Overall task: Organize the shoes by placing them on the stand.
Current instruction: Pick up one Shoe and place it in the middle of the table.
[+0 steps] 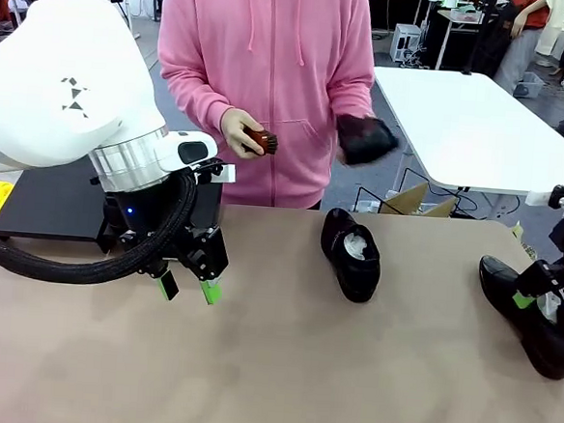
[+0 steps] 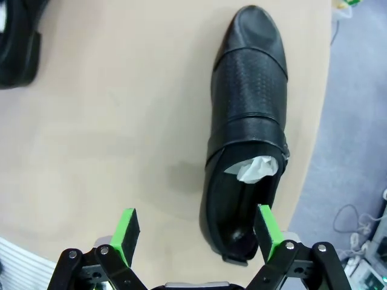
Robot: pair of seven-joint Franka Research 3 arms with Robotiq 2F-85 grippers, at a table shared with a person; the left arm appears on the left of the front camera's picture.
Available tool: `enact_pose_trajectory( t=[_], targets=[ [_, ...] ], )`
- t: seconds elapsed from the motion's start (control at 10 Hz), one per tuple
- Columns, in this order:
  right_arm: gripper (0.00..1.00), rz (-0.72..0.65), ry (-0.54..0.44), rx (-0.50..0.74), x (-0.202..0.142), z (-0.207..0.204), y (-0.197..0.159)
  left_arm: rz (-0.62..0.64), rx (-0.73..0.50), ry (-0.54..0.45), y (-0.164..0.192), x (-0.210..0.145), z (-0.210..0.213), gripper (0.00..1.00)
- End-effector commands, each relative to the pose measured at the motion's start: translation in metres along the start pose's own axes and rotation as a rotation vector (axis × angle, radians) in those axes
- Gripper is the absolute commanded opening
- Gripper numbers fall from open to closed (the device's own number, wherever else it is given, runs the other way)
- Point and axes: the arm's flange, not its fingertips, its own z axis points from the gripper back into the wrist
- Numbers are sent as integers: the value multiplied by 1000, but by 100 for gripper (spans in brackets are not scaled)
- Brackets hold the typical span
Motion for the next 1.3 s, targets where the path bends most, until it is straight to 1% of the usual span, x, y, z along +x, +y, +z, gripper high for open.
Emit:
enact_pose_trajectory(
  t=[0.0,0.4,0.5,0.6,1.0,1.1,1.2],
  targets=[
    [100,-40,21,-80,2,-20,1,-1,-23,-13,2,-3,-1,73],
    [100,-59,69,-73,-2,-48,2,-1,-23,-13,2,-3,-1,73],
    [100,-56,79,-53,-1,-57,1,-1,-23,-13,2,-3,-1,73],
    [95,-48,81,-45,-3,-61,0,-1,-23,-13,2,-3,-1,73],
    [31,-46,27,-67,-4,-62,0,-1,-23,-13,2,-3,-1,73],
    [14,-46,28,-60,-7,-63,-1,-1,-23,-13,2,-3,-1,73],
    [0,-48,25,-54,-7,-64,-2,-1,-23,-13,2,-3,-1,73]
  ],
)
